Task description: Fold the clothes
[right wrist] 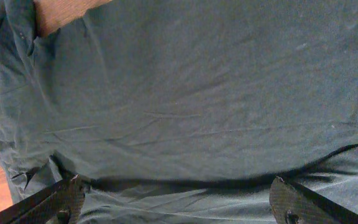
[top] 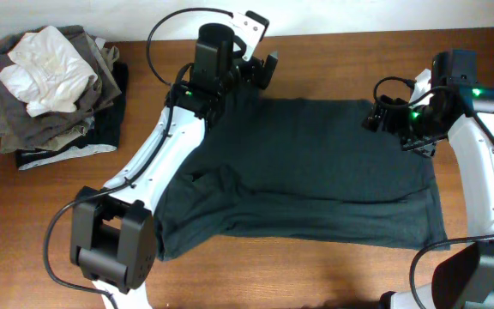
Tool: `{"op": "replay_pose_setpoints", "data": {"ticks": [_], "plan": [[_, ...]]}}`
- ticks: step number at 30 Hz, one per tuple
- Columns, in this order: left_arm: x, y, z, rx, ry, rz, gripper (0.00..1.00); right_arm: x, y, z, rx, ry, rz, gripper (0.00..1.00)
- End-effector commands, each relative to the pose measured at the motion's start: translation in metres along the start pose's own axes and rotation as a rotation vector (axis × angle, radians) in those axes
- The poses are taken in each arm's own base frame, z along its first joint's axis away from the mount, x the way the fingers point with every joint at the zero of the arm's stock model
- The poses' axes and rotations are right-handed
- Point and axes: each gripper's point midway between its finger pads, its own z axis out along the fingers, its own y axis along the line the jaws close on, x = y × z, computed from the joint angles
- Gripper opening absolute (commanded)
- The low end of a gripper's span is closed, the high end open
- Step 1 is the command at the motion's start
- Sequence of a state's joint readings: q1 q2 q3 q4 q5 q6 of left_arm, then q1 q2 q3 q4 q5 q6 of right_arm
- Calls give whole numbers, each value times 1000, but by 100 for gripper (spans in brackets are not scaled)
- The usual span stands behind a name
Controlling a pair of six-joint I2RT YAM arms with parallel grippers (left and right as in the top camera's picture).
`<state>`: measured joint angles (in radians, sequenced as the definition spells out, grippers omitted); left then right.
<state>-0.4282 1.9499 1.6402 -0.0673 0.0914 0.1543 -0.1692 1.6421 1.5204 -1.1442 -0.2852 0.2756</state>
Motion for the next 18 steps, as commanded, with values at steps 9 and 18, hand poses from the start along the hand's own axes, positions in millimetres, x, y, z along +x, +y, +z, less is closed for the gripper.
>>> {"op": "replay_pose_setpoints", "data": {"ticks": [9,18], "plan": [[-15,-52,3,79,-28,-41,99,-4,2,-3,7,-15,-22,99],[-21,-54,3,81,-54,-38,99,-4,2,-3,7,-15,-23,99]]}}
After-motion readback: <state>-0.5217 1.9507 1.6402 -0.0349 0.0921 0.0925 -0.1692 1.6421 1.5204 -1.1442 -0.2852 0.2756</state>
